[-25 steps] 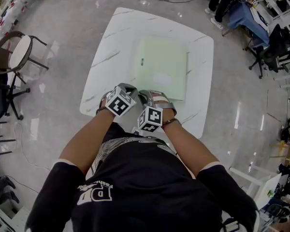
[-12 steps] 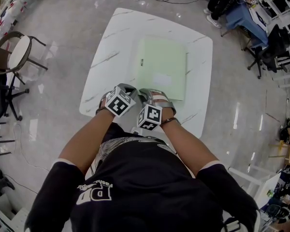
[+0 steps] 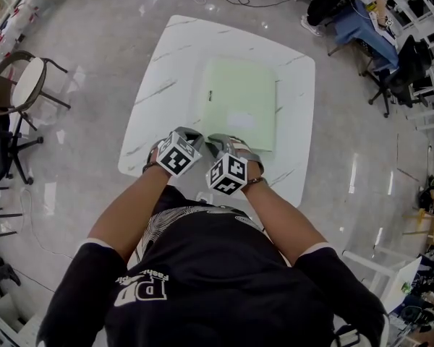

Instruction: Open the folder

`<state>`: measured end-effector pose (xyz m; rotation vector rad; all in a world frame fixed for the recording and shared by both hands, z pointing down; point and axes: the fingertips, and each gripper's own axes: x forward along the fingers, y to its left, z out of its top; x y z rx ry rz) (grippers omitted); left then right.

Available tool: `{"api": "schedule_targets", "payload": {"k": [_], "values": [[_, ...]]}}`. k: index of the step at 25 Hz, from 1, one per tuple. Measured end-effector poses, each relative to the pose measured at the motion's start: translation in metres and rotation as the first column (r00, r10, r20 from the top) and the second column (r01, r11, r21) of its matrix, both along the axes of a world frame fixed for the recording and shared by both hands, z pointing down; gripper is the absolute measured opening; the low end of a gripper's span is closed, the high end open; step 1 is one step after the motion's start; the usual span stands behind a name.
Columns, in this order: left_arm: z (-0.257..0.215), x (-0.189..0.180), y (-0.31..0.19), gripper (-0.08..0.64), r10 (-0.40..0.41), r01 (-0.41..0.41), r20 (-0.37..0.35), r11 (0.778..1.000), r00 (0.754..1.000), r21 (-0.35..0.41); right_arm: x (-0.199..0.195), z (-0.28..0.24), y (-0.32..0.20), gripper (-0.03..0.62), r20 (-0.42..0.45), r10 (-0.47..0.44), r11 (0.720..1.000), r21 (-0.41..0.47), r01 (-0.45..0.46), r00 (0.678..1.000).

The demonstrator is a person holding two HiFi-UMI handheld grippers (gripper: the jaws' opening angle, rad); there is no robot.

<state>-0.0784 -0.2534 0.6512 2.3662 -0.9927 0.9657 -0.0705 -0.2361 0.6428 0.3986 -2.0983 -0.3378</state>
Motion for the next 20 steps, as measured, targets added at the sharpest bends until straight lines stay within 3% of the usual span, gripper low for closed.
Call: {"api": "schedule_targets", "payload": {"k": [20], "values": [[0.001, 0.004, -0.001, 0.057, -0.017, 0.017, 0.019, 1.000, 1.000, 0.003, 0.011, -0.030, -0.010, 0.014, 0.148, 0.125, 0.990, -0.081, -0.114, 0.981]]}}
